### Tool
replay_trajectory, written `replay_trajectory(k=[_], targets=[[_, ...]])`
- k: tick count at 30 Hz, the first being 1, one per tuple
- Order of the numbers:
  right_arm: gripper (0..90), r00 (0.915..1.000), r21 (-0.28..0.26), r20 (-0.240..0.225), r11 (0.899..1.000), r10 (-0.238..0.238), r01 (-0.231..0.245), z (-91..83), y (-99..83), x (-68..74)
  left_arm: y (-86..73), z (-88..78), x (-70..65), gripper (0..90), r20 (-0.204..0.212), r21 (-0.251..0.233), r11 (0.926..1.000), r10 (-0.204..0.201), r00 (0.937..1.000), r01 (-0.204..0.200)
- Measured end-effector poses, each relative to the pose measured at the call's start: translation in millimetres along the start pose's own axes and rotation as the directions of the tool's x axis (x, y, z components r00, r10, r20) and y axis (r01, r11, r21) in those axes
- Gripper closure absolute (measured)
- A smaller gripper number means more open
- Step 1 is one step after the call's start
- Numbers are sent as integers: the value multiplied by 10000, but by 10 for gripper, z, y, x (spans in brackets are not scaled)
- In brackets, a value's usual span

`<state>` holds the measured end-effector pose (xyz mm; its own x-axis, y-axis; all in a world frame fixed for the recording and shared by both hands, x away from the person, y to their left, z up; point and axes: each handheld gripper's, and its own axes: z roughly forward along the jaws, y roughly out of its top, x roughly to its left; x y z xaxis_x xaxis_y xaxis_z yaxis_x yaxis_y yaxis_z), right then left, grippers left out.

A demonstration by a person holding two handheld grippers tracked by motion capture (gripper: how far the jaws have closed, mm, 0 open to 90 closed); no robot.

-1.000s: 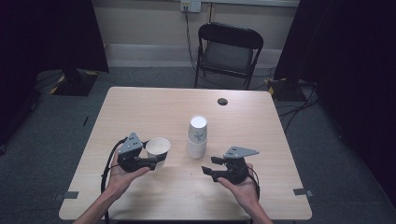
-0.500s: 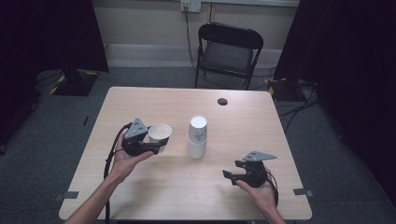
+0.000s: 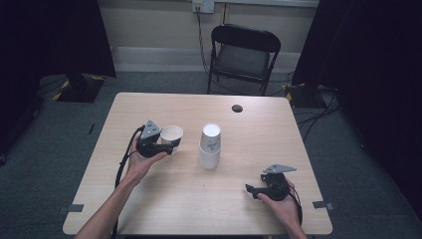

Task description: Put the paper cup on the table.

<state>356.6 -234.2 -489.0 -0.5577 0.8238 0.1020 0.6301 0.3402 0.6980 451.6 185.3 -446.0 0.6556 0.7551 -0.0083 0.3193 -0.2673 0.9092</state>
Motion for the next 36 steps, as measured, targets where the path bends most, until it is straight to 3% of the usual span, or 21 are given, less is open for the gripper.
replay_trajectory(k=[3,5,9,11,17,21,24,25,28,33,36], targets=[[244,10000,-18,59,10000,-60,60,4,-9,6,-47,35,-2,322,27,-7,9998,-217,9998,217],[241,9999,-67,157,10000,-64,65,1,-10,5,-70,50,-32,321,-61,15,10000,20,10000,-19],[233,9996,-153,254,9998,-143,147,15,-24,-6,-127,118,15,319,-117,271,9993,-253,9996,256],[214,9994,-266,279,9995,-184,192,21,-39,5,-158,150,29,318,-160,475,9986,-204,9997,211],[177,9958,-359,558,9966,-721,742,51,-72,59,-191,191,25,302,-168,442,9986,-281,9995,288],[155,9946,-466,680,9955,-787,819,68,-90,83,-182,173,19,271,-188,715,9974,62,9998,-49],[155,9946,-465,682,9956,-786,819,68,-90,84,-195,161,27,252,-125,885,9959,-179,9998,190],[155,9945,-472,687,9955,-791,825,69,-90,84,-221,160,50,243,-14,1223,9923,-209,9998,209],[155,9945,-471,701,9956,-779,813,70,-89,86,-239,156,73,189,-1,1303,9897,-590,9983,585],[155,9945,-474,711,9956,-772,807,71,-88,86,-224,159,51,163,-42,1326,9902,-429,9991,430],[155,9945,-474,713,9956,-769,804,71,-88,86,-223,136,66,157,-187,1362,9889,-572,9982,593]])
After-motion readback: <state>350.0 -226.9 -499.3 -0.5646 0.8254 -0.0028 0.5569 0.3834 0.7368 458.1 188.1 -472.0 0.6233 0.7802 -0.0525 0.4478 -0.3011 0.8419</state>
